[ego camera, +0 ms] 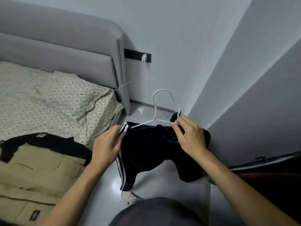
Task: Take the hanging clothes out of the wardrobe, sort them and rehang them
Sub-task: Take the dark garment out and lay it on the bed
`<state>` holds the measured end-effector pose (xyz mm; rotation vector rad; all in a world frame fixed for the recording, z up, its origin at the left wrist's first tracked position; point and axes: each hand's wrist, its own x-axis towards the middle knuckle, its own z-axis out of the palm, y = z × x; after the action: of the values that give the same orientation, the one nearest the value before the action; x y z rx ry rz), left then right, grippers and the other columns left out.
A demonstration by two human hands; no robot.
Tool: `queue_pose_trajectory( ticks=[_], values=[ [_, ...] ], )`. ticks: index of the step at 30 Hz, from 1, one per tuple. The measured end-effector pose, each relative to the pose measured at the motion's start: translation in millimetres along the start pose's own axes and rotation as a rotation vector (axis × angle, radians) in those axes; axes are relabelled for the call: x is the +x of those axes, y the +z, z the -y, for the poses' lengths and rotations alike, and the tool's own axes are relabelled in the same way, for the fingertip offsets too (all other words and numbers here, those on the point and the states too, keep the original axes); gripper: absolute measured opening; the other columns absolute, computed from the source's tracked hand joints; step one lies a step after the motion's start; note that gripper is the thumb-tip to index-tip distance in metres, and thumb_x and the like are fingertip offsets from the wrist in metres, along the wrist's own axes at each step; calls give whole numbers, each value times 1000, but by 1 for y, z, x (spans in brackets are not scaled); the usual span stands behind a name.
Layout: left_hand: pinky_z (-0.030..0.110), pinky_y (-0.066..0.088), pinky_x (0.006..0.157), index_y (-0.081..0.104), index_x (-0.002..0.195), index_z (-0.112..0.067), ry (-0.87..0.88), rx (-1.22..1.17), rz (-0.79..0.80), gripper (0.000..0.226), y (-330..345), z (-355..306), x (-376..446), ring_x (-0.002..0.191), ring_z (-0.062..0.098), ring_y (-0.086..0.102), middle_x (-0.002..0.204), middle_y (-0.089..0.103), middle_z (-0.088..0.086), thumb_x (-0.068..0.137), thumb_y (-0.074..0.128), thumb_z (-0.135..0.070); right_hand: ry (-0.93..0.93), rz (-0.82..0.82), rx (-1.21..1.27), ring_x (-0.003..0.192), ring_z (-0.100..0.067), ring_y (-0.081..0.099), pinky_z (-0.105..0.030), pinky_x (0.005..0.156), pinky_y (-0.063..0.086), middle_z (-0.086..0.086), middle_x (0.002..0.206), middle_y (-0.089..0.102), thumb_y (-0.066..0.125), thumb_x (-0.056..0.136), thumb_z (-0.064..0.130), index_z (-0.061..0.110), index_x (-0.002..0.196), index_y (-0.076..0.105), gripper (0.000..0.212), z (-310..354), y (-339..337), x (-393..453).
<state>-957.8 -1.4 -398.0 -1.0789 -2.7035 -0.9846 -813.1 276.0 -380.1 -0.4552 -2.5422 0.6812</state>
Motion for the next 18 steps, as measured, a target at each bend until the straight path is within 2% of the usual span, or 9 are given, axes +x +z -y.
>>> queue_pose_trajectory(
  ticks=[3,6,9,11,15,18],
  values=[
    [35,35,57,57,99,-20,-84,70,-41,29,-40,54,-8,75,28,61,76,56,-7,99,44,-45,-86,69,19,73,-17,50,-34,64,39,8,80,53,51,106,40,18,85,57,32,47,48,36],
    [36,38,57,38,89,-33,-210,79,-49,18,-81,98,-27,72,26,58,73,43,-12,96,49,-45,-190,139,46,72,-17,50,-38,64,44,9,79,50,53,106,39,21,84,54,28,99,97,65],
    [39,45,62,44,91,-30,-308,77,-111,25,-118,137,-51,73,14,56,78,51,-11,98,51,-53,-285,215,95,72,-15,51,-38,63,44,11,80,52,53,106,39,22,85,54,26,151,144,89],
    [33,41,59,48,90,-27,-392,97,-181,32,-138,156,-68,70,8,52,77,53,-11,99,49,-58,-363,268,143,74,-13,53,-36,63,43,11,81,54,53,105,39,22,87,57,25,182,174,102],
    [38,48,60,57,102,-26,-604,231,-280,41,-169,187,-106,72,13,59,81,63,-11,102,39,-63,-481,411,215,76,-12,54,-35,62,43,10,82,56,53,105,43,24,86,57,27,241,233,121],
    [36,48,56,53,94,-30,-740,267,-351,33,-189,206,-132,66,7,55,74,57,-14,105,42,-59,-557,528,273,77,-11,55,-36,64,44,11,81,56,48,102,50,27,85,56,31,288,271,133]
  ],
)
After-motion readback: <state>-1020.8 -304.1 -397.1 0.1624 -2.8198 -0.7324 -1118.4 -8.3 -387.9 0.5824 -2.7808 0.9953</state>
